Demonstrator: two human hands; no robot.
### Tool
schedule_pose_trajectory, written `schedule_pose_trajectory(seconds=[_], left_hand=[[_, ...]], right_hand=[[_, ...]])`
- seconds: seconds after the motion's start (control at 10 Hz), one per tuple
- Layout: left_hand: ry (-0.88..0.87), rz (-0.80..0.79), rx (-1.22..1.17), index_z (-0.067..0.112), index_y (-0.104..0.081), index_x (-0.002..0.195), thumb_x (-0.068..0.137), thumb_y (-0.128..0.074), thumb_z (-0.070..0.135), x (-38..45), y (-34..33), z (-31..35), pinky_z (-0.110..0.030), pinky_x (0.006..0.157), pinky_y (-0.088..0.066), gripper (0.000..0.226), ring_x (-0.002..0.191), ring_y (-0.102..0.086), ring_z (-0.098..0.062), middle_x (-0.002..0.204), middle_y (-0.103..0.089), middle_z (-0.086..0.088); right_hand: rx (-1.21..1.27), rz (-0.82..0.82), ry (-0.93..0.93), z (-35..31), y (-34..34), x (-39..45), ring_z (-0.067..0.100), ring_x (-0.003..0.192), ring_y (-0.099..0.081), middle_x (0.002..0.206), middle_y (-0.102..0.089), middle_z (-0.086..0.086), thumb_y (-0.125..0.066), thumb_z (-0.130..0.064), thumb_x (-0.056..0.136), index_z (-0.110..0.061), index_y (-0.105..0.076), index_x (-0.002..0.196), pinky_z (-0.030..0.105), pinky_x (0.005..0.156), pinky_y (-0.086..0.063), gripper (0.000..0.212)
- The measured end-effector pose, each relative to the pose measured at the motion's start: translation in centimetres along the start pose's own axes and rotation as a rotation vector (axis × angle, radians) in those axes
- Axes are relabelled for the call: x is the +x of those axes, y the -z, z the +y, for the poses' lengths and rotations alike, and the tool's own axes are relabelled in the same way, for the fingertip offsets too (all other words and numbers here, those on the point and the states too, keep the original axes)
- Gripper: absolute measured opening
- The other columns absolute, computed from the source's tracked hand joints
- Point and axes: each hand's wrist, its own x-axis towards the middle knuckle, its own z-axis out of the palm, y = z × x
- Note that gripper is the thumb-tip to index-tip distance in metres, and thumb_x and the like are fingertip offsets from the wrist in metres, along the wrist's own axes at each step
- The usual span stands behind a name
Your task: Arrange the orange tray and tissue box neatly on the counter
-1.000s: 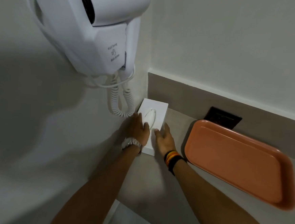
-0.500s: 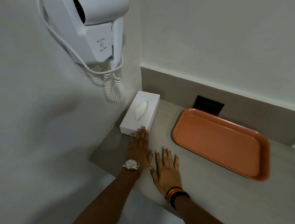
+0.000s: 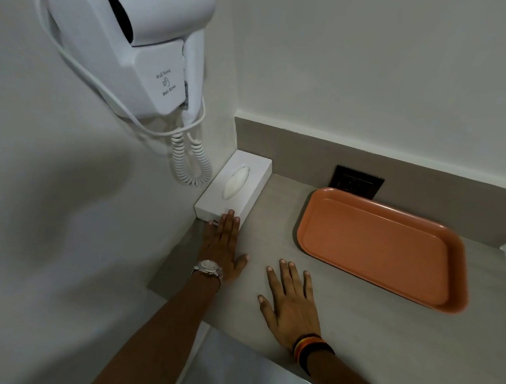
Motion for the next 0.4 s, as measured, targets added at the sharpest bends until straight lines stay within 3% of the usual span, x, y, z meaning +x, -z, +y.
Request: schedule_pose_trajectory(seconds=[0.2,0.4], left_hand=[[-0.012,0.014,-0.01,0.011,0.011,0.159,0.094,-0.033,0.065,0.1,-0.2,-0.6,-0.052,0.126,0.004,0.096,0.156,0.016,-0.027,0.167,0.021,-0.01],[0.03,0.094,-0.059,0.012,-0.001,0.161,0.097,-0.034,0.06,-1.2,3.2,1.9,-0.053,0.126,0.009,0.087,0.157,0.006,-0.032,0.169,0.008,-0.015]], right_hand=[[-0.021,-0.023,-0.001,-0.1,0.0,0.0,0.026,0.156,-0.011,0.168,-0.017,0.007,-0.024,-0.062,0.101,-0.027,-0.019,0.16,0.056,0.122,-0.008,0.069],[-0.042,-0.068,0.026,0.0,2.2,-0.9,0.026,0.156,0.011,0.17,0.006,0.004,-0.015,-0.062,0.1,-0.028,-0.001,0.161,0.055,0.122,0.011,0.071]])
